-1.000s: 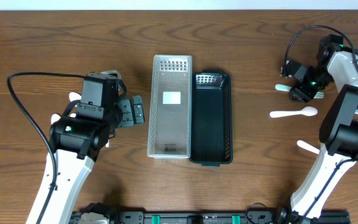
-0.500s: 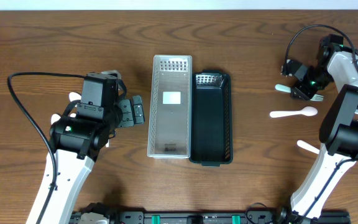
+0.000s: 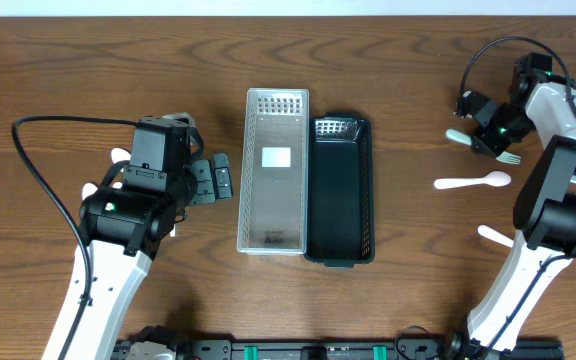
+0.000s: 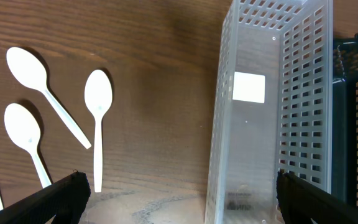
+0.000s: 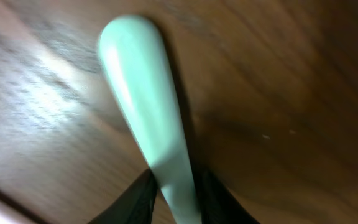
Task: Pack container
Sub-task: 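Lower the right gripper and grasp the white fork handle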
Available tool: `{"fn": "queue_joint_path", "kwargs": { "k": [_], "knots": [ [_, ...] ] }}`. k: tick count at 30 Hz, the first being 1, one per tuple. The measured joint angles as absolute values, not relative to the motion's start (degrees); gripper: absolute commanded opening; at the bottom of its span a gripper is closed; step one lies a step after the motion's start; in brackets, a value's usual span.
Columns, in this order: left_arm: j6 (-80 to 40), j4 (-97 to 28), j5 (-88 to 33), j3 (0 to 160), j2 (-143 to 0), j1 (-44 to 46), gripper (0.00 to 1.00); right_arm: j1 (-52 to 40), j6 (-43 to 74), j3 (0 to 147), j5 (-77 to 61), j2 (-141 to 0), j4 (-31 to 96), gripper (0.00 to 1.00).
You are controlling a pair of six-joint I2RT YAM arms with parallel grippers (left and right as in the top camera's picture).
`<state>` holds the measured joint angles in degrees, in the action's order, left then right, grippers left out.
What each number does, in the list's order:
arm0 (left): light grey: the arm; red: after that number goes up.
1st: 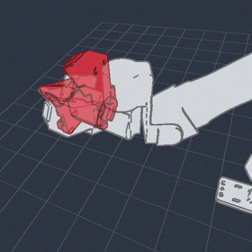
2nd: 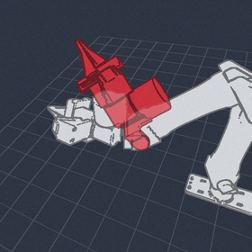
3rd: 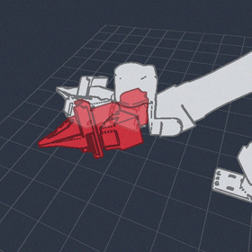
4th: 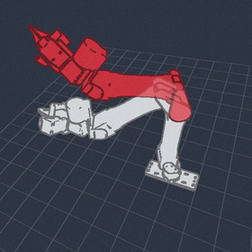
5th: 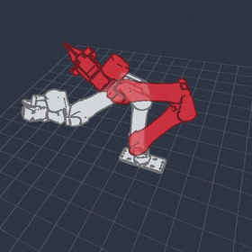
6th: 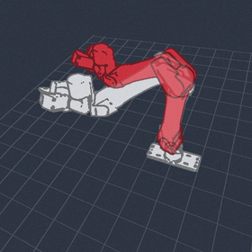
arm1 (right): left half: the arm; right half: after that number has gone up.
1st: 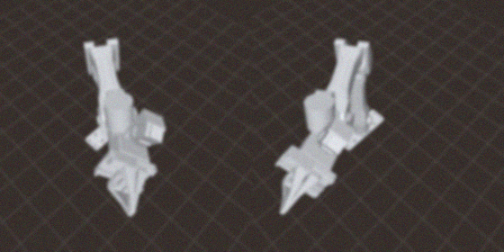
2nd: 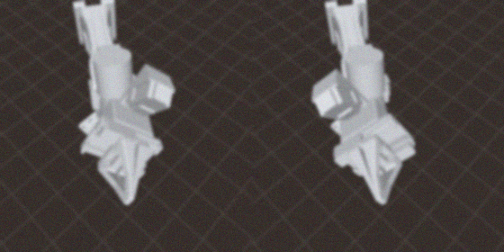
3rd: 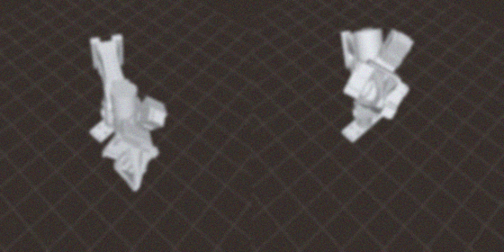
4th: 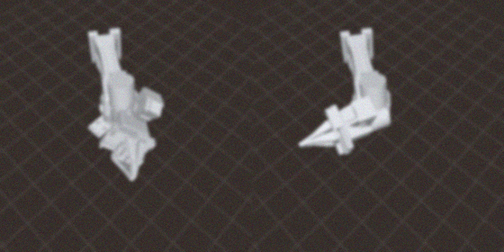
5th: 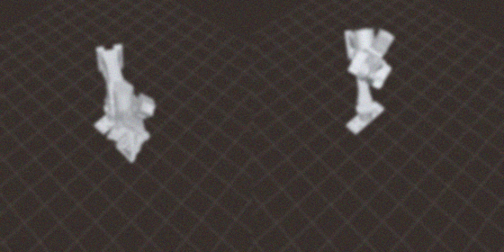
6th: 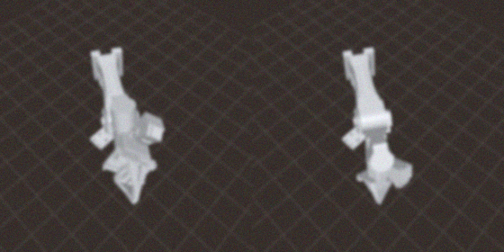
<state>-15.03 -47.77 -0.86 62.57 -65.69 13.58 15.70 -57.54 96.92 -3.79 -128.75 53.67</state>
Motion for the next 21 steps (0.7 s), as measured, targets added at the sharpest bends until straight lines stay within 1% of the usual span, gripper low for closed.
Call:
{"fn": "queue_joint_path", "kwargs": {
  "k": [8,12,13,17,21],
  "knots": [
    [-15.0,-47.8,-0.9,62.6,-65.7,13.6,0.98,15.4,-53.0,96.9,-1.2,-128.7,53.0,0.29],
    [-15.0,-47.8,-0.9,62.6,-65.7,13.6,0.98,15.4,-51.4,97.0,-0.8,-128.7,52.9,0.29],
    [-15.0,-47.8,-0.9,62.6,-65.7,13.6,0.98,15.4,-51.2,97.0,-0.7,-128.7,53.0,0.29],
    [-15.0,-47.8,-0.9,62.6,-65.7,13.6,0.98,15.4,-50.6,97.0,-0.4,-128.7,53.7,0.21],
    [-15.0,-47.8,-0.9,62.6,-65.7,13.6,0.98,15.4,-50.2,97.0,-0.6,-128.7,54.3,0.21]
  ]
}}
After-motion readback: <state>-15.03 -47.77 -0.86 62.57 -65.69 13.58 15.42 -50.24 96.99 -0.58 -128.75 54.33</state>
